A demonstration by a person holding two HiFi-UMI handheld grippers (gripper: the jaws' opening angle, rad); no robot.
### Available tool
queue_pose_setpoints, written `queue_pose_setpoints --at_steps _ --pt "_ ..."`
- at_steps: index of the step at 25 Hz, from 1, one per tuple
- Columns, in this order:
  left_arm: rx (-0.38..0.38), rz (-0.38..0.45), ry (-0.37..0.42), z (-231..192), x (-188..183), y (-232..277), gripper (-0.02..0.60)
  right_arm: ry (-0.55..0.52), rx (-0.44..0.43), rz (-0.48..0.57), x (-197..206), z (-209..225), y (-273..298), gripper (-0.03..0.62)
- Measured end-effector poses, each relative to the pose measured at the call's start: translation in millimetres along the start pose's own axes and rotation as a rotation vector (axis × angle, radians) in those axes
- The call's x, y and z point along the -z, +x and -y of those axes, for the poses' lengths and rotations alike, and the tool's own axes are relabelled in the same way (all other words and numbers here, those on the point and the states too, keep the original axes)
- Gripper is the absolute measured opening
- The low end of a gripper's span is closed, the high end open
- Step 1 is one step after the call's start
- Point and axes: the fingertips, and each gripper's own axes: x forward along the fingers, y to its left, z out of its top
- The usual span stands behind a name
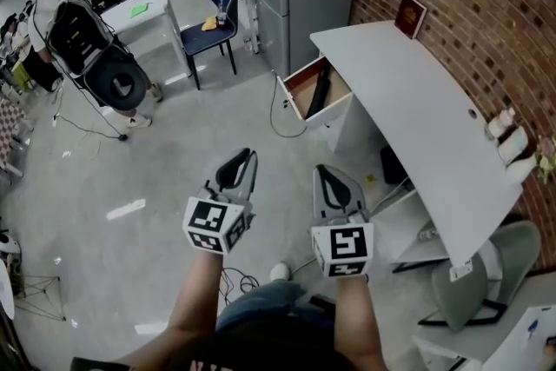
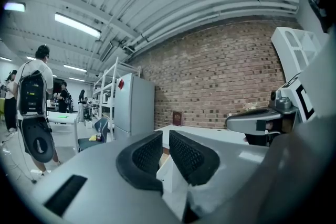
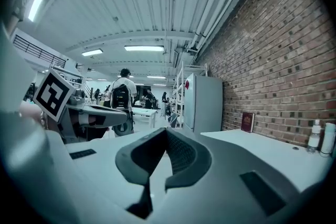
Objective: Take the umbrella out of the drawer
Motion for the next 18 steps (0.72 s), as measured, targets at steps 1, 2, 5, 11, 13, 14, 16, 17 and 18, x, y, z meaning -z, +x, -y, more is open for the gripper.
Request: queue_pose_setpoints --at_steps 1,2,5,11,13,14,16,17,18 --pt "0.000 0.004 -0.006 -8.5 -0.5 3.1 0.023 -0.002 0.007 -0.002 -0.3 -1.5 6.9 -0.006" --pt "-0.001 0.009 -0.016 -16.2 -0.8 6.6 0.025 -0.005 0.013 -0.004 -0.3 -2.4 13.2 -0.006" --pt "0.006 0.005 -0.038 -30.1 3.5 17.0 0.028 -0.005 0.032 -0.019 5.8 -0.6 26.1 -0.006" --pt "0.035 -0.008 -0.041 -38.9 13.2 34.6 0.066 0.040 0.063 -0.025 14.6 12.0 44.1 -0.006" --pt "0.034 -0.006 -0.035 -42.7 13.5 39.4 0.064 0.060 0.057 -0.013 16.0 17.3 51.8 -0.006" --pt "0.030 -0.005 -0.033 -46.6 13.4 42.1 0.063 0.073 0.048 -0.004 16.3 19.4 56.5 -0.006" --pt "0.011 -0.001 -0.032 -57.5 12.4 48.7 0.023 0.100 0.034 0.008 16.9 23.6 68.5 -0.006" --pt "0.001 0.002 -0.031 -63.4 11.7 52.8 0.000 0.107 0.029 0.011 17.5 25.9 75.8 -0.006" --pt "-0.008 0.004 -0.029 -68.9 11.5 57.5 0.000 0.107 0.025 0.013 19.0 28.8 83.7 -0.006"
